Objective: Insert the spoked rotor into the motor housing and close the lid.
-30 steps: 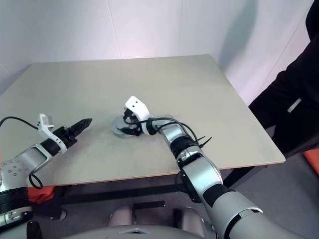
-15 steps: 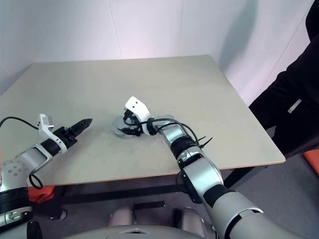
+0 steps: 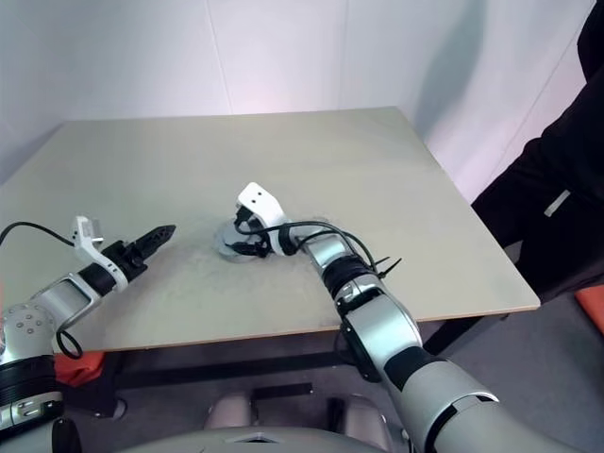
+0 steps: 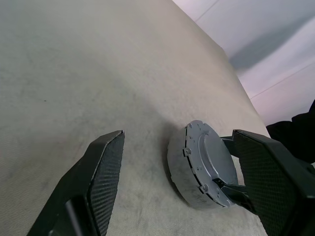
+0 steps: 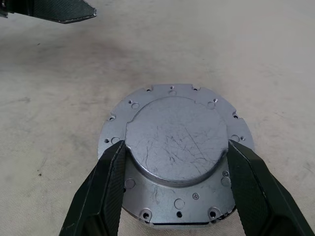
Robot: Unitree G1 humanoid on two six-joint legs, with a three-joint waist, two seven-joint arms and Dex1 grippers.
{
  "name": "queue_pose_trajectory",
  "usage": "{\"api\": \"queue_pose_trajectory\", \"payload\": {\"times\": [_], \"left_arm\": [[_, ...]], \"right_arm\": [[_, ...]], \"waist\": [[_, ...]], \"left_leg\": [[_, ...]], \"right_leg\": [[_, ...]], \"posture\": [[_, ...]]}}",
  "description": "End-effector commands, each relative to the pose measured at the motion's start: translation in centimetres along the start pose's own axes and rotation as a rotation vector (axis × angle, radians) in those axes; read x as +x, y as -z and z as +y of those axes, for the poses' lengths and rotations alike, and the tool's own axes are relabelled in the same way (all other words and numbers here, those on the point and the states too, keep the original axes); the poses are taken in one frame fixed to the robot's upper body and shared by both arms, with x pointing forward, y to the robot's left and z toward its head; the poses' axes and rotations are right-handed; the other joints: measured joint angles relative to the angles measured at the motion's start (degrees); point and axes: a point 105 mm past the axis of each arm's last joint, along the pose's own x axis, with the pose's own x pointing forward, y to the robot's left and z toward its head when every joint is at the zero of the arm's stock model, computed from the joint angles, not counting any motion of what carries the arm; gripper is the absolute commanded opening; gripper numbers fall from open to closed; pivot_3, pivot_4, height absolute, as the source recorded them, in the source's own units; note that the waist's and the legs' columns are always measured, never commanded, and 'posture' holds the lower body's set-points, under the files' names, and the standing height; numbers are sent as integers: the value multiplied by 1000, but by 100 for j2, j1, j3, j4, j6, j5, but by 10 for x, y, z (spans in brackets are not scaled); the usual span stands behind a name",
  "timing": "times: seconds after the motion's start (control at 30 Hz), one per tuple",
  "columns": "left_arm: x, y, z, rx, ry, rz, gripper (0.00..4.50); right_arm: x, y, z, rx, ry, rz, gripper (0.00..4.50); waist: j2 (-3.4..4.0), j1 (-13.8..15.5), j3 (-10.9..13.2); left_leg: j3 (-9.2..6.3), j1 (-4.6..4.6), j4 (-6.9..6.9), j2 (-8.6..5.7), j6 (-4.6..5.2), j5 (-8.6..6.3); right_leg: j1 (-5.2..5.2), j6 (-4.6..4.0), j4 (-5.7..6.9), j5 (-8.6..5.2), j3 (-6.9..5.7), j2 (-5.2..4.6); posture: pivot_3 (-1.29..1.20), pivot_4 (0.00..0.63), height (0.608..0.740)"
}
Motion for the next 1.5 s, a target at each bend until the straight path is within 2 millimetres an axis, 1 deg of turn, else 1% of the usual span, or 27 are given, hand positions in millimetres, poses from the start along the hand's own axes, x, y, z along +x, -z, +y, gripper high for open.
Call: {"api": "queue_pose_trajectory", "payload": {"times": [0.03,0.2,0.23,0.33,0.47,0.67,0.73,0.8,1.0,1.07,1.13,1.17,1.2,1.3,1.43,1.5], "left_arm": [[1,-8,-10,28,32,-28,3709],[1,-6,-10,27,33,-23,3709],[1,-6,-10,26,33,-23,3709],[0,-6,-10,27,33,-23,3709],[2,-6,-11,27,36,-21,3709],[10,1,-18,3,61,-10,3709],[14,7,-20,-17,71,-2,3709],[18,11,-22,-46,76,-4,3709],[34,20,-27,-79,65,2,3709],[38,19,-30,-82,72,0,3709],[43,14,-33,-99,82,-29,3709],[46,11,-35,-110,90,-43,3336],[48,9,-36,-115,97,-48,3201],[53,8,-38,-116,102,-44,2170],[62,17,-47,-142,136,-4,835],[67,23,-52,-147,150,20,835]], "right_arm": [[-7,23,-4,-44,10,99,3035],[-7,30,-9,-156,62,121,3035],[-7,31,-9,-159,63,120,3035],[-7,26,-9,-89,47,86,3035],[-7,27,-9,-84,47,93,3035],[-6,33,-4,20,14,103,3035],[-8,42,-2,71,2,137,3035],[-9,49,-2,84,5,162,3035],[-10,50,-4,80,13,169,3035],[-10,50,-4,79,14,169,3035],[-10,49,-5,78,18,169,3035],[-10,49,-5,77,20,169,3035],[-11,49,-6,78,23,169,3035],[-11,49,-7,80,31,170,3035],[-12,50,-8,81,35,172,3035],[-12,51,-8,81,37,173,3035]], "waist": [[0,6,0],[1,-1,0],[3,-4,0],[6,-2,3],[9,6,4],[8,19,4],[9,25,2],[8,26,-2],[9,25,-5],[9,27,-4],[10,31,-4],[10,33,-4],[10,34,-4],[10,35,-4],[12,35,-4],[13,40,-4]], "left_leg": [[0,-1,-2,0,1,-1],[0,0,-10,0,1,-2],[0,2,-10,0,0,-2],[0,6,-10,0,0,-2],[0,6,-4,-1,1,-2],[-1,5,-2,-2,1,-2],[-1,4,-4,-1,1,-2],[0,3,-7,-3,1,-2],[0,6,-18,-3,2,-3],[0,5,-17,-4,2,-3],[0,5,-17,-5,2,-3],[0,5,-17,-5,2,-3],[0,5,-16,-5,2,-3],[0,5,-17,-5,2,-3],[0,6,-18,-5,2,-3],[0,5,-18,-5,2,-3]], "right_leg": [[0,0,-2,0,0,0],[-3,0,-3,0,0,0],[-3,0,-3,0,0,0],[-2,1,-3,-1,0,0],[5,2,-12,-1,0,0],[9,2,-14,-1,0,-1],[9,2,-14,-1,0,-1],[11,2,-14,-1,4,-1],[8,2,-13,-1,4,-1],[9,3,-14,-2,5,-1],[10,4,-16,-2,5,-1],[10,4,-17,-3,5,-1],[10,5,-17,-3,5,-1],[10,6,-18,-3,5,-1],[10,6,-18,-4,5,-1],[9,7,-18,-4,5,-1]], "posture": [[0,0,740],[0,0,740],[0,0,740],[0,0,740],[0,0,740],[0,0,740],[0,0,740],[0,0,740],[0,0,740],[0,0,740],[0,0,740],[0,0,740],[0,0,740],[0,0,740],[0,0,740],[0,0,740]]}}
